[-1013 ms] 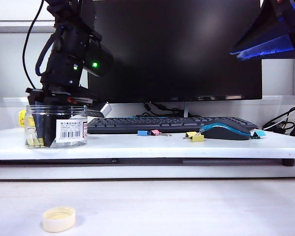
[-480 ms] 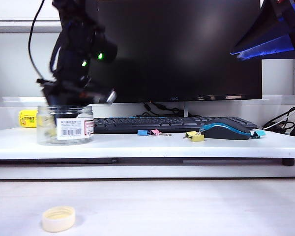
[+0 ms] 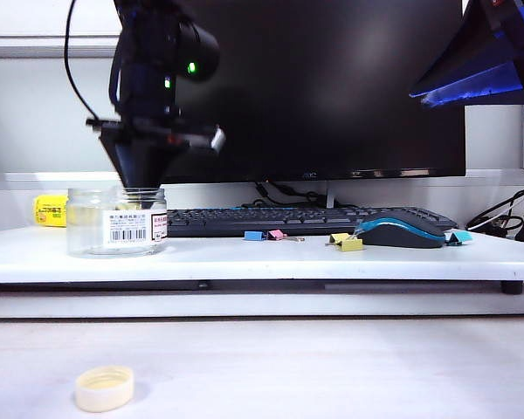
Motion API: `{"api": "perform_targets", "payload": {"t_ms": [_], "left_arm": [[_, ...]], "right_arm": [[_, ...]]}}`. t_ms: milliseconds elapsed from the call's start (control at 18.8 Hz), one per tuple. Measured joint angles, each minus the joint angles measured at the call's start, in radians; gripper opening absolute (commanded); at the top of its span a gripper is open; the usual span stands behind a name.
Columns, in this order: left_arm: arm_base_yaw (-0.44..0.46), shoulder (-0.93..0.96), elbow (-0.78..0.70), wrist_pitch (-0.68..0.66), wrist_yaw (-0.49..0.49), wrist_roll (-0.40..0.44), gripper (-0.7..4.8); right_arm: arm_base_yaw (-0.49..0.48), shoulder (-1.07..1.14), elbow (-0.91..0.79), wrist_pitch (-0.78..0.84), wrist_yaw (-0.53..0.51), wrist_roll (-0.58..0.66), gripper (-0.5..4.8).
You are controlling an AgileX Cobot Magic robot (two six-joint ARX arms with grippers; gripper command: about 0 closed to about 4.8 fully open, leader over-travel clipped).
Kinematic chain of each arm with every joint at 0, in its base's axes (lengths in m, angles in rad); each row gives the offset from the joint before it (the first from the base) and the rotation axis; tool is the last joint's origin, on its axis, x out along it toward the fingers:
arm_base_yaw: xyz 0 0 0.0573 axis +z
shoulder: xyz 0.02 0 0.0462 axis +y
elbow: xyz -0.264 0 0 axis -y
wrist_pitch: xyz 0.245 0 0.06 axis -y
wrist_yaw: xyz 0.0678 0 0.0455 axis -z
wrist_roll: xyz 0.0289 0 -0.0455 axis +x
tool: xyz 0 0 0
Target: Take the clips out of the round transparent plastic box and place them on the table.
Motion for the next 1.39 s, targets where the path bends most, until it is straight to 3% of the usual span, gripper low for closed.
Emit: {"api": "perform_targets", "payload": {"t_ms": [320, 640, 746, 960, 1386], "left_arm": [[0.002, -0.060, 0.092, -0.004, 0.022, -0.018, 0.65], [-0.024, -0.069, 0.140, 0.085, 0.307, -0.019, 0.65], [-0.053, -0.064, 0.140, 0.135, 0.348, -0.019, 0.65], [-0.104, -0.029, 0.140, 0.228, 0.367, -0.018, 0.65], [-0.123, 0.119, 0.138, 0.234, 0.367, -0.017, 0.66]], "right_arm": [[-0.001, 0.000, 0.000, -0.001, 0.048, -0.017, 0.99], [-0.003, 0.000, 0.000, -0.007, 0.059, -0.023, 0.99], [-0.004, 0.000, 0.000, -0.006, 0.060, -0.023, 0.99], [-0.006, 0.000, 0.000, -0.007, 0.114, -0.023, 0.99], [-0.006, 0.000, 0.000, -0.015, 0.157, -0.023, 1.00]]}}
